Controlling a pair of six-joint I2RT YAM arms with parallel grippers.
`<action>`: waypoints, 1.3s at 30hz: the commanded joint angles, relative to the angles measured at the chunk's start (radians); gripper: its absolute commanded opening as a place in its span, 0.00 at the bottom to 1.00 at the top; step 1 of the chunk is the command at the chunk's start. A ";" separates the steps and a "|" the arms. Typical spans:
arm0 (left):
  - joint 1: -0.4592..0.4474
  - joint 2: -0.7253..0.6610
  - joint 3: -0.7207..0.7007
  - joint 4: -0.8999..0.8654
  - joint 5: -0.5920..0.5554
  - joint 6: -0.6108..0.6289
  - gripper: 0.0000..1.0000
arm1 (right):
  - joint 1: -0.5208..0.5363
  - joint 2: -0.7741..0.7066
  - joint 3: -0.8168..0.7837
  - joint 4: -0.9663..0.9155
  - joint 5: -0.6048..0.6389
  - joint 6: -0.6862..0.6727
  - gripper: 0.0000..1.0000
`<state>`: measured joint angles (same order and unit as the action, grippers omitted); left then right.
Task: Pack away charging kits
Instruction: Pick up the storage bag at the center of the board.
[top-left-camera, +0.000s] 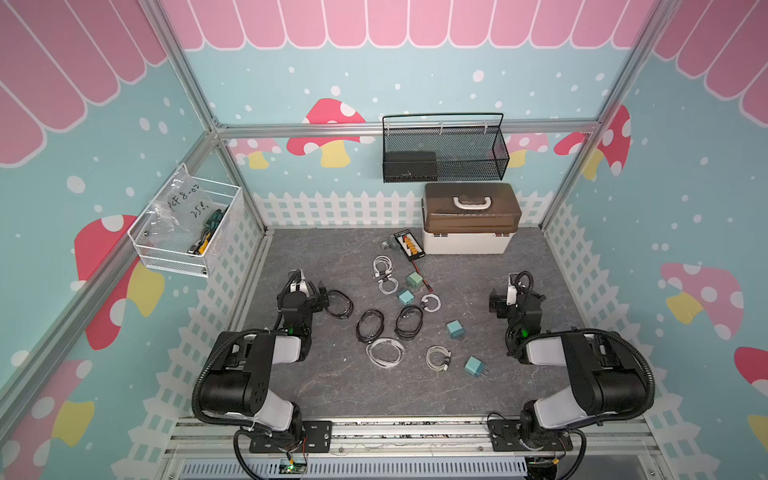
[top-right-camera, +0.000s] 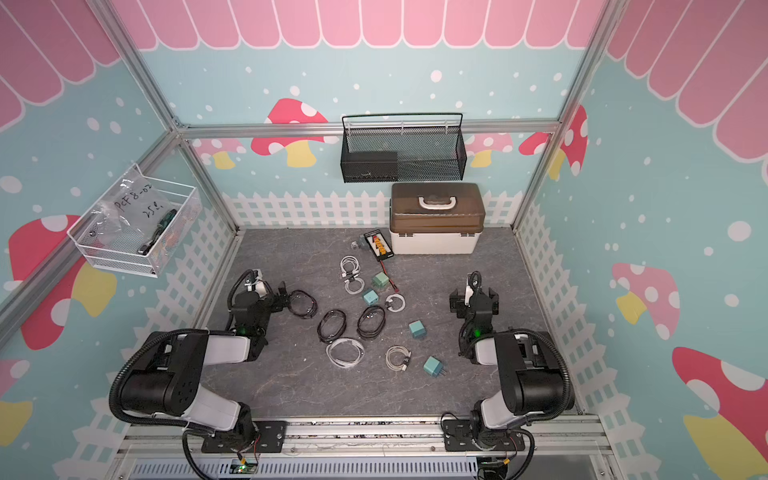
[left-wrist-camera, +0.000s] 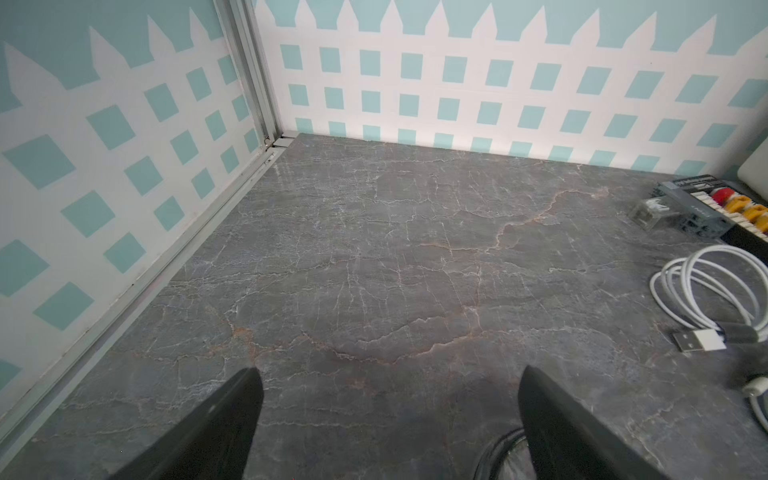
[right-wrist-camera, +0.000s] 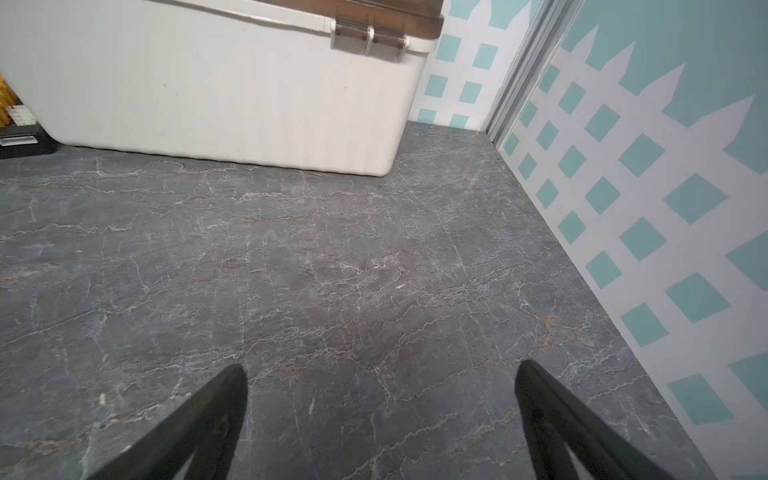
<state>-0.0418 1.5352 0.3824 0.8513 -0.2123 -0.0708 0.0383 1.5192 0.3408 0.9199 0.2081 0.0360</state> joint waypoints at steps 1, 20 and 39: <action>-0.003 0.003 0.012 0.029 -0.007 0.024 0.99 | -0.003 0.004 0.014 0.007 -0.015 -0.013 0.99; -0.004 0.003 0.012 0.028 -0.006 0.023 0.99 | -0.004 0.004 0.012 0.007 -0.015 -0.013 0.99; -0.139 -0.354 0.006 -0.196 -0.301 -0.019 0.99 | 0.070 -0.378 -0.060 -0.167 0.193 0.060 0.99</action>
<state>-0.1452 1.2823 0.3706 0.7647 -0.3798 -0.0525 0.1017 1.2297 0.3061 0.8242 0.3397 0.0471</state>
